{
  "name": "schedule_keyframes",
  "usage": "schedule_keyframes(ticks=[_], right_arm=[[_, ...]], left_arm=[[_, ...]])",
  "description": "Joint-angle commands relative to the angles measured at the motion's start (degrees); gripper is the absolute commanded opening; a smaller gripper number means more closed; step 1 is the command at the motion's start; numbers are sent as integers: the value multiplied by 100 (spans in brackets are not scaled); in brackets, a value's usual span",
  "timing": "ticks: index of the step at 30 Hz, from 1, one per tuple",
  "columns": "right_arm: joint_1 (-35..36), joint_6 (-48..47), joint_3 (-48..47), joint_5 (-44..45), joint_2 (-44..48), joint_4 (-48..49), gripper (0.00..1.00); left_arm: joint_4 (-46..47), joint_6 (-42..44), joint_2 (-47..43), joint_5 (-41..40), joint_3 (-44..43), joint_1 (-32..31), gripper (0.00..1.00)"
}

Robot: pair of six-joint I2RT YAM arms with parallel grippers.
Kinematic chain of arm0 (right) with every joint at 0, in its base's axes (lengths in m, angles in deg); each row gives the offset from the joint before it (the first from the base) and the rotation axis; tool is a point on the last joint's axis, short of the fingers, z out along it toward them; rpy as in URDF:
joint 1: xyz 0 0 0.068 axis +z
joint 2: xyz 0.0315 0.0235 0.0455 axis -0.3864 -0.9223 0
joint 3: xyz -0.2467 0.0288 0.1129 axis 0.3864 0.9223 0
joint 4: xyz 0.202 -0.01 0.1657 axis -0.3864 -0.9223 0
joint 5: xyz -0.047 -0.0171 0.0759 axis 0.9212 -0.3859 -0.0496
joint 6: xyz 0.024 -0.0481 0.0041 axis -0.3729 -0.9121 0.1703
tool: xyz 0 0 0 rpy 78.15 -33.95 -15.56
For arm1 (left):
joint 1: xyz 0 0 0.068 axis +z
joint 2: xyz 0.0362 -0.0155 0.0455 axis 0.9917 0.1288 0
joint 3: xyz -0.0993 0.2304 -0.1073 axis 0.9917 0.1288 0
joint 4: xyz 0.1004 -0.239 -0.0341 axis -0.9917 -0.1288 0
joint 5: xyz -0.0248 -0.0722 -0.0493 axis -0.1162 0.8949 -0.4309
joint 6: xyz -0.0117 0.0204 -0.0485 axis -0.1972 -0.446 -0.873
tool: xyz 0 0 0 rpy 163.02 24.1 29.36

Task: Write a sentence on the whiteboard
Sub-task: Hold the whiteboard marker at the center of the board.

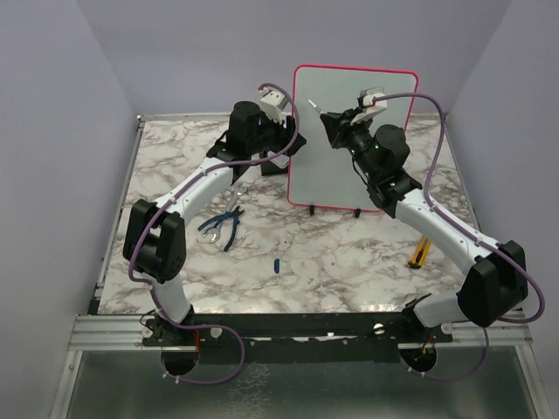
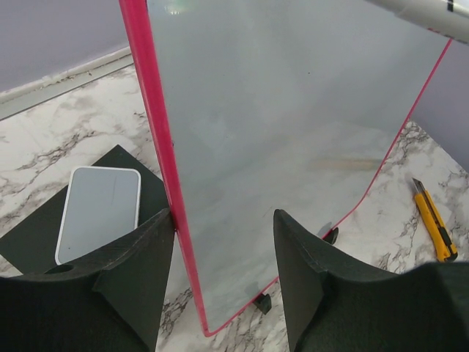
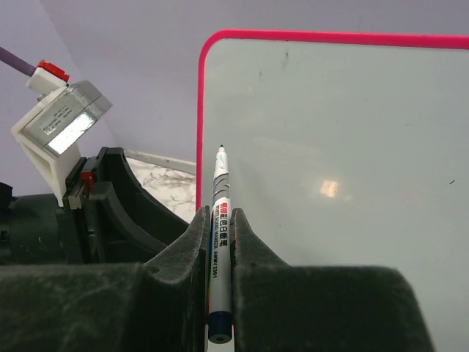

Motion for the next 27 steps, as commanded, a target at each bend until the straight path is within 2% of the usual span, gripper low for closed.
schedule_keyframes(ticks=[1, 27], right_arm=[[-21, -112, -150, 203, -85, 307, 1], [-21, -222, -399, 146, -468, 414, 1]], left_arm=[[146, -2, 23, 49, -38, -7, 57], [86, 124, -21, 15, 150, 2, 54]])
